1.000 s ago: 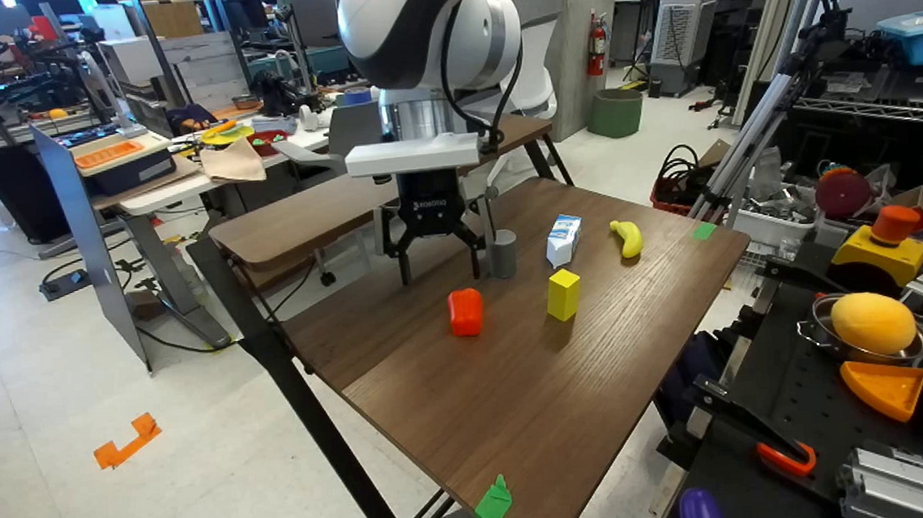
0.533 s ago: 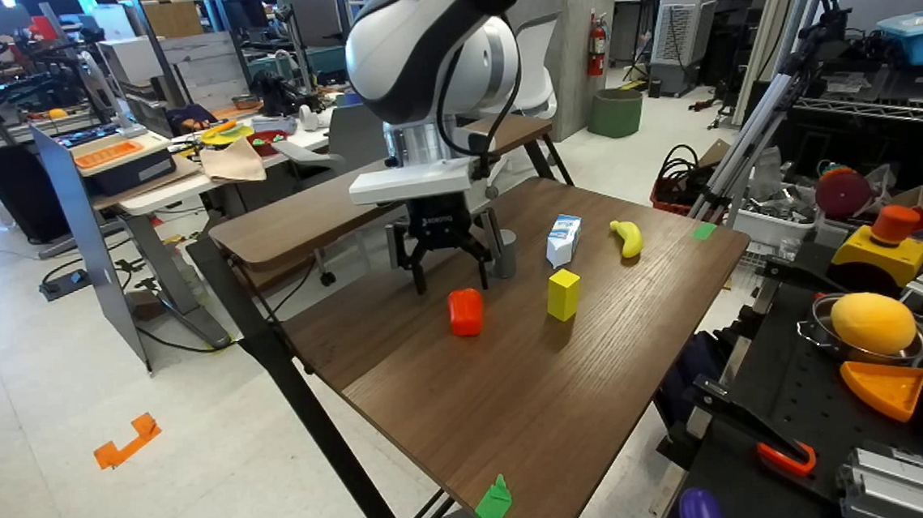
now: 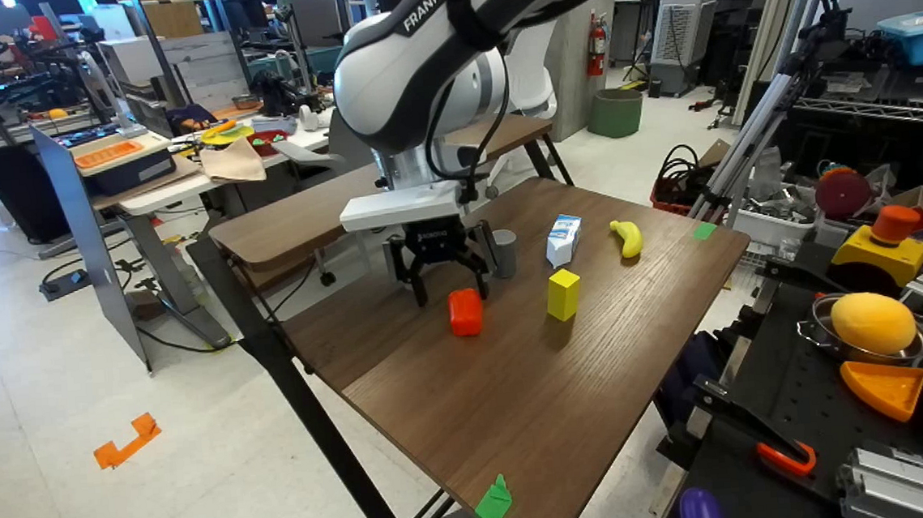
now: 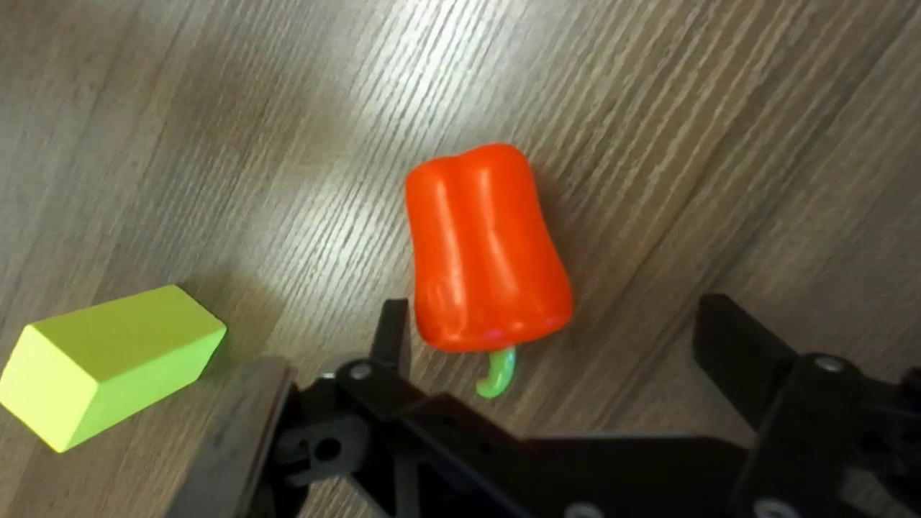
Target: Pick up the orange bell pepper from the left side of the table and put it on the right side
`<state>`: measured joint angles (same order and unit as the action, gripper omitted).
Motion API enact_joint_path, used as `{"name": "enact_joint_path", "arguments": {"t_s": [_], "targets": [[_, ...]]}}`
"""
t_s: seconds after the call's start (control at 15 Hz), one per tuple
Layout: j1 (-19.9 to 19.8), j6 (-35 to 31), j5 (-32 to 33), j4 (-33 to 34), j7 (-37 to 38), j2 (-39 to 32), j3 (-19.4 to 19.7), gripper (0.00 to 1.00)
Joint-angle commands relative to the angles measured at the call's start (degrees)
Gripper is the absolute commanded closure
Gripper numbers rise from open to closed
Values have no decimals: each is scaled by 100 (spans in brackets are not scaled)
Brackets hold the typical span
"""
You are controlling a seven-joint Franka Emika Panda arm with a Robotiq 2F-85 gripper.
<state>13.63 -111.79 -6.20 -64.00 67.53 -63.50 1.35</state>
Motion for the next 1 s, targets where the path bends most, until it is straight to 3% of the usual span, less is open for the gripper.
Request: {"name": "enact_joint_path", "arguments": {"t_s": [0.0, 0.13, 0.2, 0.33, 0.67, 0.93], "targets": [[130, 230, 185, 386, 226, -230, 84, 0], [147, 288, 213, 450, 239, -279, 77, 0], [159, 346, 232, 484, 264, -304, 90, 25], [165, 434, 264, 554, 284, -340, 90, 34], [131, 580, 259, 539, 262, -242, 49, 73], [111, 997, 149, -192, -105, 381, -148, 73]]}}
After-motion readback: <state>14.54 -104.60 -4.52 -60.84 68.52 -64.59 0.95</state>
